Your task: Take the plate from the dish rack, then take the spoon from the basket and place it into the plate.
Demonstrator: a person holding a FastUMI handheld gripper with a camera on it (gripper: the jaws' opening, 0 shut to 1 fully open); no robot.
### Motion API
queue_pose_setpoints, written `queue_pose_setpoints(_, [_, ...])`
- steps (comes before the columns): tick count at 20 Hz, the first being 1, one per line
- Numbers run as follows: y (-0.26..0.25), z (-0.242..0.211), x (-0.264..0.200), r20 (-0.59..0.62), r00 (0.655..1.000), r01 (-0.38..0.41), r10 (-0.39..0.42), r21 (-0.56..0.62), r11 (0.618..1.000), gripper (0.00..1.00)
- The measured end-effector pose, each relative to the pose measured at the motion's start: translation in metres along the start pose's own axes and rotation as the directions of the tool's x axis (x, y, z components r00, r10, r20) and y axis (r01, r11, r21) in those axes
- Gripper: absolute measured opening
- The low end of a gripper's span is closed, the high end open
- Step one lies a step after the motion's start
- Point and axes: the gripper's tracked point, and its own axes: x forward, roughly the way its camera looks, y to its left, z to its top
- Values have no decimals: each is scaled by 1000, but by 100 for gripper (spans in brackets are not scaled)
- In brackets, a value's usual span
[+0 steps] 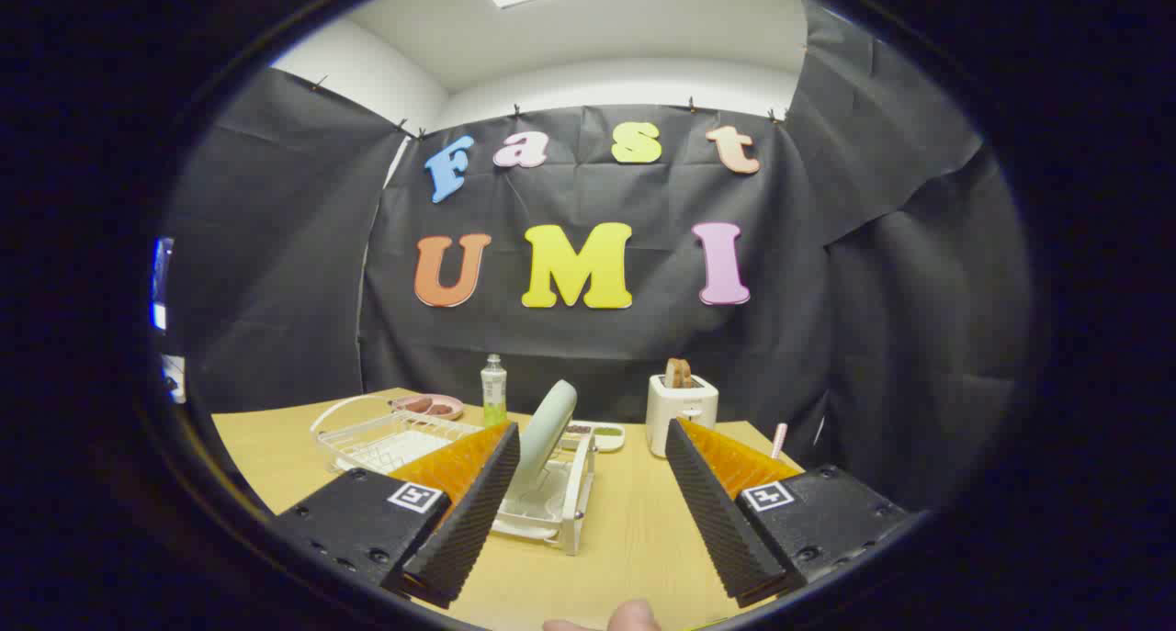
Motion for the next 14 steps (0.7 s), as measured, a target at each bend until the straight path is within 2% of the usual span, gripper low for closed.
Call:
queue_pose_setpoints(6, [5, -2, -3, -14, 1000, 0, 0, 39, 999, 100])
queue_pose_setpoints(14, [8, -5, -5, -16, 1000, 13, -13, 14, 1000, 100])
